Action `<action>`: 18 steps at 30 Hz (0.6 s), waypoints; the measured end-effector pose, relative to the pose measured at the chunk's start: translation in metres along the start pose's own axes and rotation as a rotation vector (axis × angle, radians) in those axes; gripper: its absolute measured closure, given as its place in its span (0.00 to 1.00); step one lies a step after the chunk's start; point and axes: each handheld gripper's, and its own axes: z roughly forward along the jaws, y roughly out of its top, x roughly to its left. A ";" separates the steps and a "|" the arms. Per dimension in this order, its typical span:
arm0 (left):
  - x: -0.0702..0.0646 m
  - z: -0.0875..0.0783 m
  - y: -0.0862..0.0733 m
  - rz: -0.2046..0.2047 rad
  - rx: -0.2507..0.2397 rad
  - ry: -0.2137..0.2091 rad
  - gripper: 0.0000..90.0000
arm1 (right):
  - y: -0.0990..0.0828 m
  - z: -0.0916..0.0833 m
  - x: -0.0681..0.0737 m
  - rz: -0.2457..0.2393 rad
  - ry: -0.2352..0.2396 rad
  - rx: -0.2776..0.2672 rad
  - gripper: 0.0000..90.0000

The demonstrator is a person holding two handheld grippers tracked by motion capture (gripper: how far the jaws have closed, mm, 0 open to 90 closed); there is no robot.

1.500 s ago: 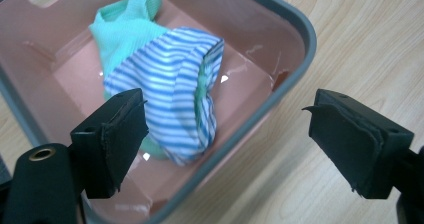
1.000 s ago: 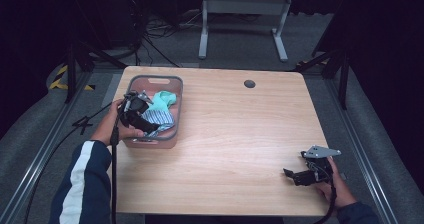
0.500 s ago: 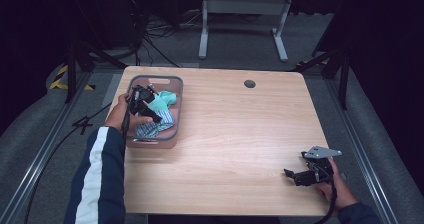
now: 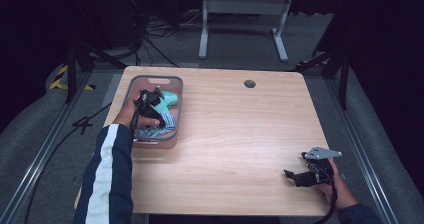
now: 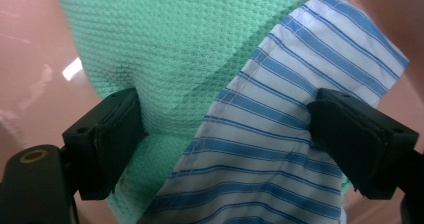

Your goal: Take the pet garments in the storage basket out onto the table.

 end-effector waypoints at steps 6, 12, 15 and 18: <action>-0.008 -0.004 -0.001 0.048 -0.015 -0.012 0.44 | 0.000 0.000 0.000 0.000 0.000 0.000 0.01; -0.012 -0.007 -0.006 0.037 -0.050 -0.015 0.68 | 0.000 0.000 0.000 0.000 0.000 0.000 0.01; -0.015 -0.008 -0.008 0.047 -0.062 -0.002 0.76 | 0.000 0.000 0.000 0.000 0.000 0.000 0.01; -0.022 -0.011 -0.008 0.062 -0.075 0.040 0.79 | 0.000 0.000 0.000 0.000 0.000 0.000 0.01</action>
